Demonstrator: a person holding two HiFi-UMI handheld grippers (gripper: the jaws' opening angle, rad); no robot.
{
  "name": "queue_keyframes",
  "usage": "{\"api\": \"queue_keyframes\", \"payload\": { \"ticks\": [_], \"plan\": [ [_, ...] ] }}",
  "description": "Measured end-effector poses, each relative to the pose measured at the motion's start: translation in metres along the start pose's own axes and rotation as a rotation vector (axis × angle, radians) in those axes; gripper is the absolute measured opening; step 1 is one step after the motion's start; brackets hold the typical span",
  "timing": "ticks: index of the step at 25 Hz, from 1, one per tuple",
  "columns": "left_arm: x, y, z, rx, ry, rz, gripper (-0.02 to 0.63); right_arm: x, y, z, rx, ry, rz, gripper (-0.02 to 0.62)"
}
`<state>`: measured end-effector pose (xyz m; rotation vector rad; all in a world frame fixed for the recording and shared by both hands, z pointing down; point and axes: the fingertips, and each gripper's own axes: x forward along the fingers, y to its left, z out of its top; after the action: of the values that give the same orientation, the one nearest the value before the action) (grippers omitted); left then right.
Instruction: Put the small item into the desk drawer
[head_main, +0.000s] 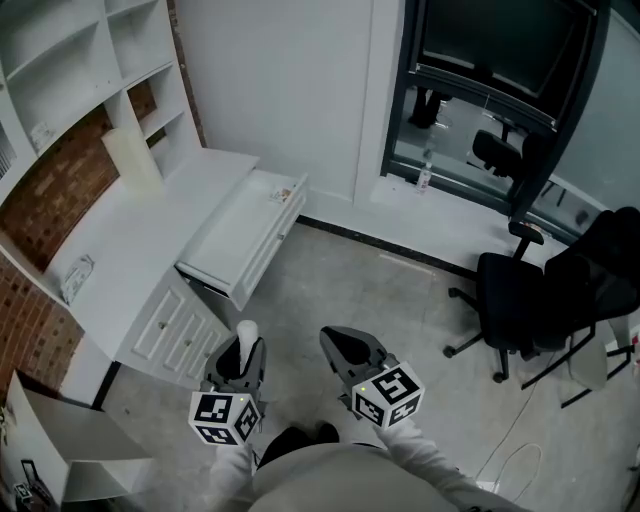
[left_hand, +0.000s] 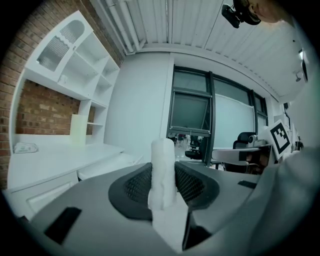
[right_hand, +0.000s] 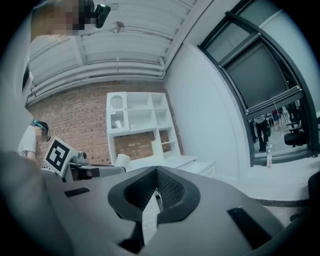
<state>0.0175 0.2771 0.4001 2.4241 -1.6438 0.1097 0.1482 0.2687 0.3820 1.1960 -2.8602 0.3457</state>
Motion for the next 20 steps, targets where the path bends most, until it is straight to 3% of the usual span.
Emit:
{"api": "queue_keyframes", "payload": {
  "ticks": [11,20],
  "plan": [
    [0.022,0.011,0.013,0.045,-0.004,0.019,0.146,0.011,-0.024,-0.002,0.052,-0.012,-0.014,0.028],
    [0.072,0.057,0.026,0.032,-0.017,0.028,0.146,0.067,-0.045,0.006,0.055,0.000,0.000,0.028]
  ]
}}
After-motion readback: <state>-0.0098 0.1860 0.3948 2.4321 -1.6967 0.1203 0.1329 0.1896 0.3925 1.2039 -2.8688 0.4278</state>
